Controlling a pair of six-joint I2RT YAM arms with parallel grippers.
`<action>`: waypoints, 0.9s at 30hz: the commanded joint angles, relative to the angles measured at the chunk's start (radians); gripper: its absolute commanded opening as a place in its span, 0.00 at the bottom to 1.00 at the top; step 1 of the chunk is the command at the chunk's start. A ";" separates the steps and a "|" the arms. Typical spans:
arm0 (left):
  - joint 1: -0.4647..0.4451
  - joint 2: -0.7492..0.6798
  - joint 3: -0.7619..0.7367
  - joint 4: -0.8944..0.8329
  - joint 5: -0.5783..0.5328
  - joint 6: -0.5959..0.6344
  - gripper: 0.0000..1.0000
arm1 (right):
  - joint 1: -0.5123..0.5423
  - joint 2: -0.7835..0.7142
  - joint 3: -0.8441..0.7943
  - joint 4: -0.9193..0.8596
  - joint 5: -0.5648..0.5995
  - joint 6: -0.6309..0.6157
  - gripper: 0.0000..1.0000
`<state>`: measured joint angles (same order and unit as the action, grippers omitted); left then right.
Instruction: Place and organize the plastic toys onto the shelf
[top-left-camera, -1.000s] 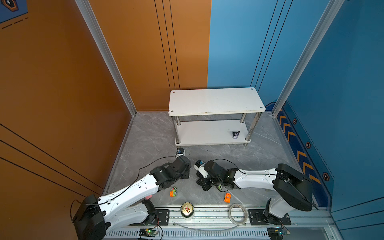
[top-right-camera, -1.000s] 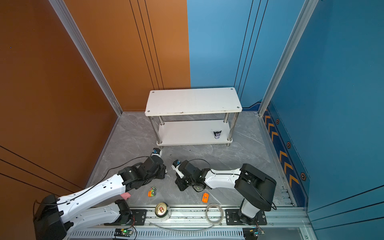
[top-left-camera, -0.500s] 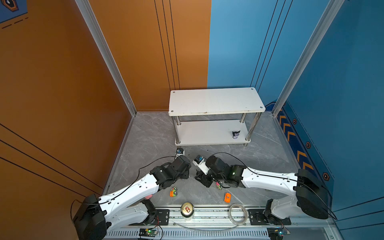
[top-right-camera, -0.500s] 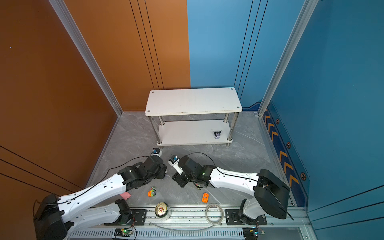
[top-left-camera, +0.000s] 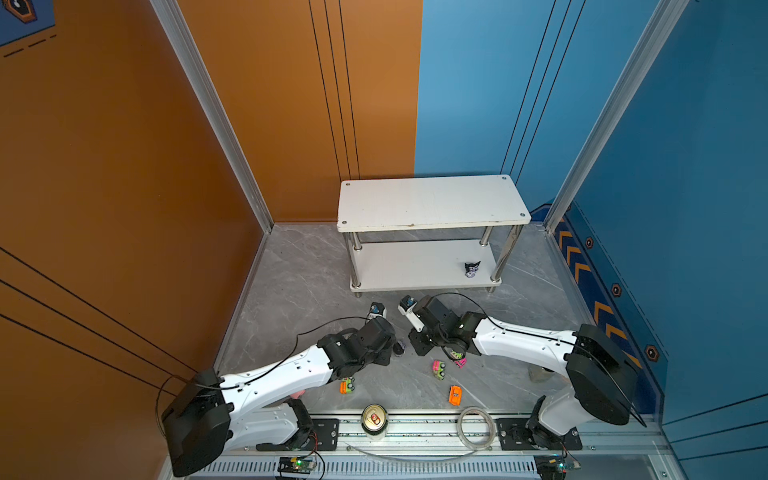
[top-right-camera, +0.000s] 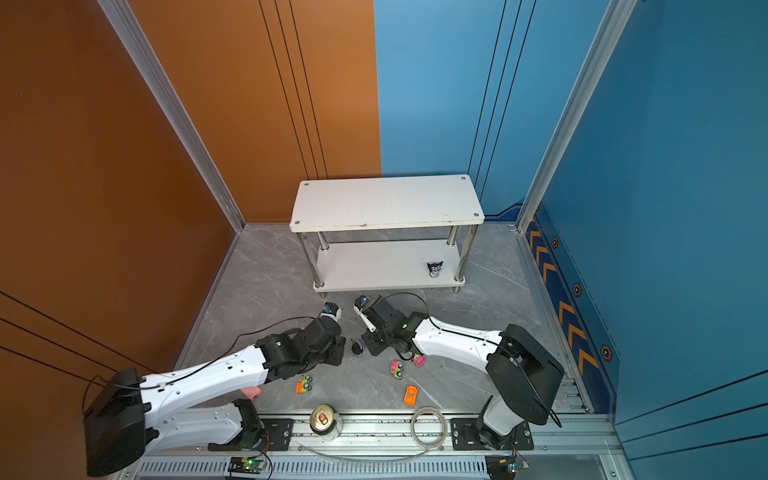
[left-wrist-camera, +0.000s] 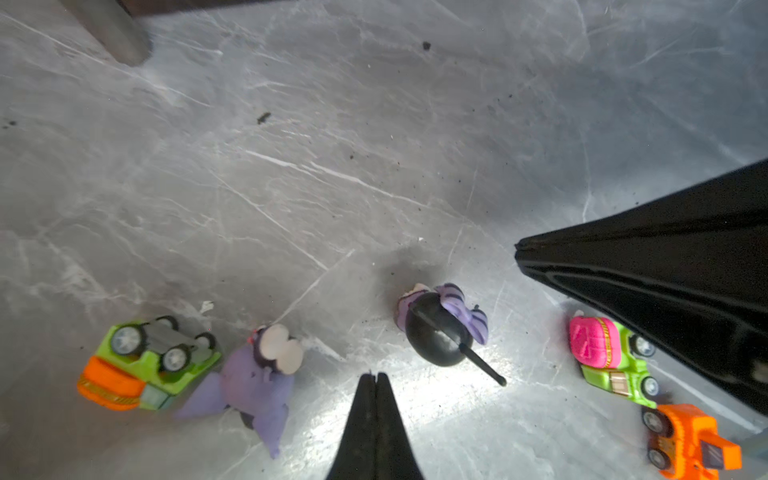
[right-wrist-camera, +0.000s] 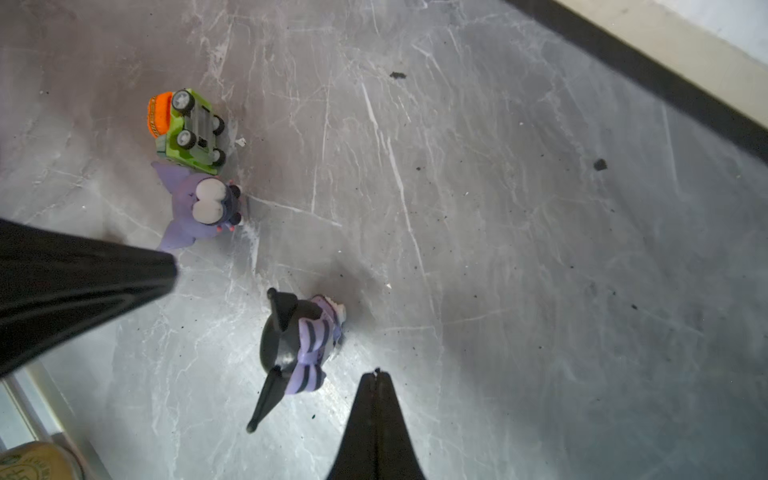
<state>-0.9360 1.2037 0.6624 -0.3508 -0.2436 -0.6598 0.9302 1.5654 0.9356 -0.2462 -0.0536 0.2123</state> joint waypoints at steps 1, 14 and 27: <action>-0.016 0.079 0.046 0.038 0.025 -0.008 0.00 | 0.010 -0.010 -0.038 0.006 -0.046 0.049 0.03; 0.023 0.192 0.090 0.118 0.057 0.026 0.00 | 0.044 -0.030 -0.111 0.121 -0.161 0.163 0.03; 0.064 0.241 0.119 0.143 0.079 0.100 0.00 | 0.041 -0.052 -0.172 0.273 -0.255 0.223 0.05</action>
<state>-0.8890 1.4357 0.7506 -0.2234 -0.1955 -0.6117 0.9707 1.5536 0.7830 -0.0383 -0.2729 0.4114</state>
